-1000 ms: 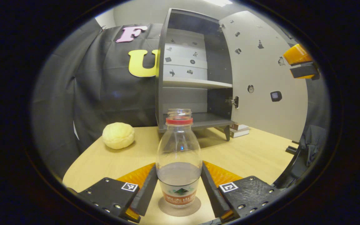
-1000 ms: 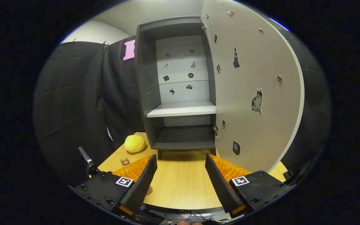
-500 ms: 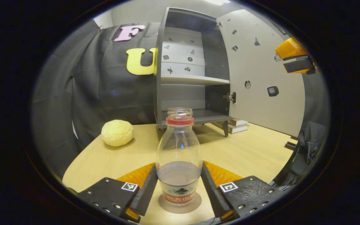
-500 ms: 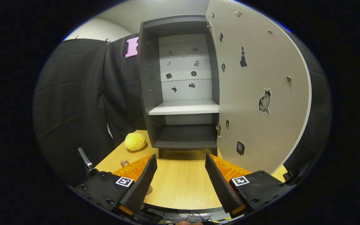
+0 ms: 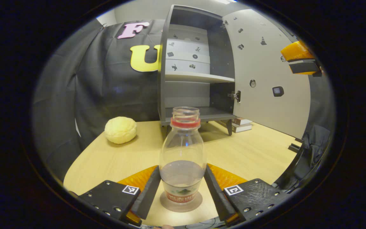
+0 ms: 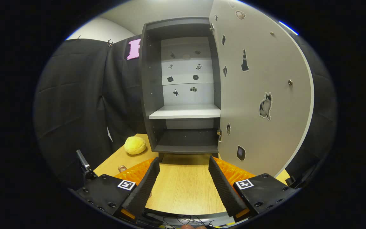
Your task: Open the cabinet door with the right hand, grasp the bottle in the cabinet with the left hand and place it on the coaster, then close the cabinet door with the right hand.
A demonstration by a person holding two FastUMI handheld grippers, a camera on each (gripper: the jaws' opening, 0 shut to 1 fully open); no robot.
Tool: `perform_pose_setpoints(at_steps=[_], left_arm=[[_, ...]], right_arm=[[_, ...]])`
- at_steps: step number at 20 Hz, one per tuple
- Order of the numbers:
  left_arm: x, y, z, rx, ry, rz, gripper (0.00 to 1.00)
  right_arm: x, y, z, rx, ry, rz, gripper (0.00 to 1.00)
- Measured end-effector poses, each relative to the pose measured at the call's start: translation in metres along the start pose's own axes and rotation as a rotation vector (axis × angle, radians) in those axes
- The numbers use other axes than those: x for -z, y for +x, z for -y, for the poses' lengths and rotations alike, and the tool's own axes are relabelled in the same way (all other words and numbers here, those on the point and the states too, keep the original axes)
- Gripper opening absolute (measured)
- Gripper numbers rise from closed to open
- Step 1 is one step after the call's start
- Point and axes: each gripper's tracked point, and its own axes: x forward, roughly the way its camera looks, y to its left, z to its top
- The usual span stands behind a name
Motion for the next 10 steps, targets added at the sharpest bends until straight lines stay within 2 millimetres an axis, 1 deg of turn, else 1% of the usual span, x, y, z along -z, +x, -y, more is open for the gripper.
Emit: perform_pose_setpoints(at_steps=[2,3,4,5,8,9,10], left_arm=[[0.001,-0.006,0.002,-0.005,0.004,-0.009,0.82],[0.002,-0.009,0.004,-0.006,0.008,-0.015,0.79],[0.001,-0.013,0.005,-0.007,0.009,-0.019,0.82],[0.001,-0.016,0.005,-0.009,0.011,-0.021,0.80],[0.002,-0.030,0.007,-0.028,-0.004,-0.038,0.80],[0.002,-0.037,0.008,-0.032,-0.014,-0.044,0.84],[0.002,-0.042,0.007,-0.040,-0.021,-0.048,0.84]], right_arm=[[0.000,-0.001,0.000,-0.001,0.000,0.004,0.93],[0.000,-0.001,0.001,-0.001,0.001,0.007,0.93],[-0.001,-0.002,0.002,-0.002,0.002,0.011,0.93],[-0.001,-0.002,0.003,0.000,0.003,0.015,0.93],[-0.003,-0.004,0.009,0.009,0.014,0.024,0.93],[-0.004,-0.006,0.012,0.011,0.017,0.027,0.93],[-0.005,-0.007,0.014,0.015,0.020,0.032,0.93]])
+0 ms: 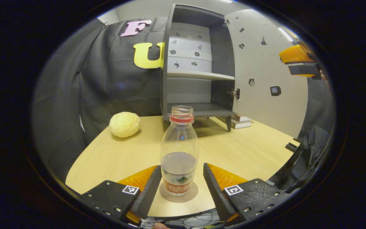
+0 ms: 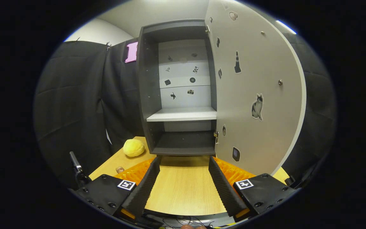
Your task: Open the cabinet door with the right hand, grasp the bottle in the cabinet with the left hand and place it on the coaster, then close the cabinet door with the right hand.
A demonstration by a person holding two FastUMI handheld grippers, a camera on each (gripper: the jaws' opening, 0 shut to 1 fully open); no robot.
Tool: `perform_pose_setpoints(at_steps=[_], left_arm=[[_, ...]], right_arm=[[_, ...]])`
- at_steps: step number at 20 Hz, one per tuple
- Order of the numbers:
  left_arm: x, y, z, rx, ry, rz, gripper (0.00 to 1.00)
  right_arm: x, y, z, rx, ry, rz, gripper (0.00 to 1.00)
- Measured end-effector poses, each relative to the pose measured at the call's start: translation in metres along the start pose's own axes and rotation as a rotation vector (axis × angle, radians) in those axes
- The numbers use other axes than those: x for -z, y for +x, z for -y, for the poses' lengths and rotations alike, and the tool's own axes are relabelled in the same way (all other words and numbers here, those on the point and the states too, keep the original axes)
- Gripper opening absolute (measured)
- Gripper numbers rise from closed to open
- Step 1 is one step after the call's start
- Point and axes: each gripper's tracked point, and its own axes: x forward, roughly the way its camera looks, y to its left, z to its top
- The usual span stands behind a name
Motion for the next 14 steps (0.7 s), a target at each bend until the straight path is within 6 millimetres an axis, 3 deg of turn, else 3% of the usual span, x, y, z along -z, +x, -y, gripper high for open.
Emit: perform_pose_setpoints(at_steps=[3,4,5,6,8,11,14], left_arm=[[-0.011,-0.017,-0.006,-0.036,-0.019,0.009,0.84],[-0.019,-0.023,-0.008,-0.047,-0.028,0.018,0.79],[-0.028,-0.028,-0.010,-0.059,-0.038,0.029,0.82],[-0.038,-0.035,-0.015,-0.074,-0.046,0.044,0.82],[-0.070,-0.052,-0.024,-0.114,-0.035,0.095,0.80],[-0.134,-0.077,-0.037,-0.156,-0.030,0.199,0.82],[-0.185,-0.091,-0.045,-0.167,-0.051,0.251,0.79]], right_arm=[[-0.003,-0.005,0.006,0.006,-0.001,0.011,0.93],[-0.005,-0.008,0.007,0.006,0.000,0.015,0.93],[-0.007,-0.010,0.008,0.004,0.001,0.020,0.93],[-0.010,-0.014,0.009,0.002,-0.002,0.030,0.98],[-0.018,-0.021,0.013,0.008,-0.018,0.052,0.98],[-0.028,-0.033,0.018,0.014,-0.027,0.077,0.98],[-0.038,-0.049,0.027,0.032,-0.022,0.096,0.98]])
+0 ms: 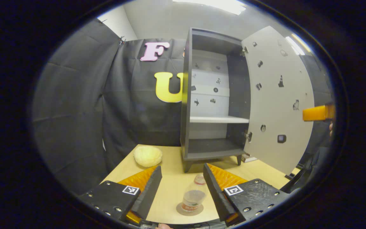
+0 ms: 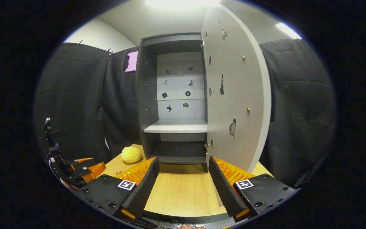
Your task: Open the cabinet door with the right hand, grasp the bottle in the cabinet with the left hand and place it on the coaster, then close the cabinet door with the right hand.
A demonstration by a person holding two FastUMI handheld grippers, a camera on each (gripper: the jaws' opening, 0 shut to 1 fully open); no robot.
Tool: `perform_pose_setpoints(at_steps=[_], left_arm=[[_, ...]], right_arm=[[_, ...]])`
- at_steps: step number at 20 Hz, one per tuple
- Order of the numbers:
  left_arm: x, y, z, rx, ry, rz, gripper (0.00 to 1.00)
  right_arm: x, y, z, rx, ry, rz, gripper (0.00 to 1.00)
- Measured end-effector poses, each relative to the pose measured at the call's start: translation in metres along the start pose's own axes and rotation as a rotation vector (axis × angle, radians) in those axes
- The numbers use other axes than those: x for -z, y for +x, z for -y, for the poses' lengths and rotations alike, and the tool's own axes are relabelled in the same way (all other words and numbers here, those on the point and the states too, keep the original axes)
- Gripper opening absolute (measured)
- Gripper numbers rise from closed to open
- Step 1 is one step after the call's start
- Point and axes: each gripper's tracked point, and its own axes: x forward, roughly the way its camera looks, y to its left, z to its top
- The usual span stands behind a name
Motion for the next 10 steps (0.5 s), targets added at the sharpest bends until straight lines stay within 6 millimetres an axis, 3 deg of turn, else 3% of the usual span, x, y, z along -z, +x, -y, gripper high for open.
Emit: perform_pose_setpoints(at_steps=[3,6,7,10], left_arm=[[-0.030,0.008,-0.022,-0.072,-0.008,-0.008,0.81],[-0.045,0.012,-0.034,-0.108,-0.016,-0.031,0.81],[-0.050,0.013,-0.034,-0.104,-0.022,-0.026,0.81],[-0.056,0.012,-0.032,-0.086,-0.031,-0.019,0.80]], right_arm=[[-0.016,-0.018,0.009,0.010,0.049,0.038,1.00],[-0.034,-0.043,0.015,-0.033,0.118,0.093,0.93],[-0.040,-0.050,0.025,-0.019,0.131,0.106,0.98],[-0.049,-0.073,0.066,0.081,0.132,0.118,0.98]])
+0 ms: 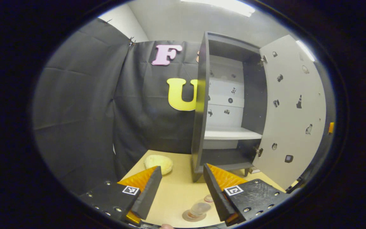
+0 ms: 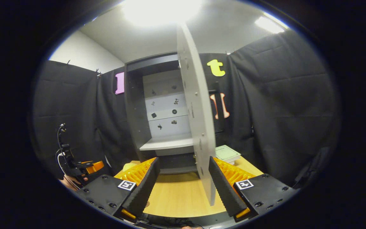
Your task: Open the cabinet door with the right hand, grasp the bottle in the cabinet with the left hand and place it on the coaster, then close the cabinet door with the right hand.
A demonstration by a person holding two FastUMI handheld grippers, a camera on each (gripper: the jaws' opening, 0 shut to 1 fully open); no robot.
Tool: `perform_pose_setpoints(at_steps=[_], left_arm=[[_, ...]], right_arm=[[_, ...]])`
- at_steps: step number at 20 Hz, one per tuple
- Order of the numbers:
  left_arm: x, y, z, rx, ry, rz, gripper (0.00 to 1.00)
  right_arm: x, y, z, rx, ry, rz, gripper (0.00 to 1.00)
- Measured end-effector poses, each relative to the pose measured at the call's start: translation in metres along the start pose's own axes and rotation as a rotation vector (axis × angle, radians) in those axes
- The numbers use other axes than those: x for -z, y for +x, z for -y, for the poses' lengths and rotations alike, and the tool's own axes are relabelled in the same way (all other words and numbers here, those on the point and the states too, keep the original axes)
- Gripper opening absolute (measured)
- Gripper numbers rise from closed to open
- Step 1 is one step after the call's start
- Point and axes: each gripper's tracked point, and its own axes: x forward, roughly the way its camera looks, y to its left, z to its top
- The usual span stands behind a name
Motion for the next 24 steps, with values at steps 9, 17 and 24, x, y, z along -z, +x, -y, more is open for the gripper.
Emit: perform_pose_setpoints(at_steps=[9,17,24], left_arm=[[-0.010,-0.030,0.025,-0.038,0.019,0.008,0.79],[-0.011,-0.079,0.045,-0.147,0.044,-0.009,0.81],[0.006,-0.098,0.035,-0.221,0.026,-0.047,0.79]], right_arm=[[-0.067,0.009,0.101,0.100,0.056,0.067,0.98],[-0.094,0.060,0.136,0.030,-0.003,0.042,0.98],[-0.084,0.088,0.120,-0.056,-0.043,0.001,0.98]])
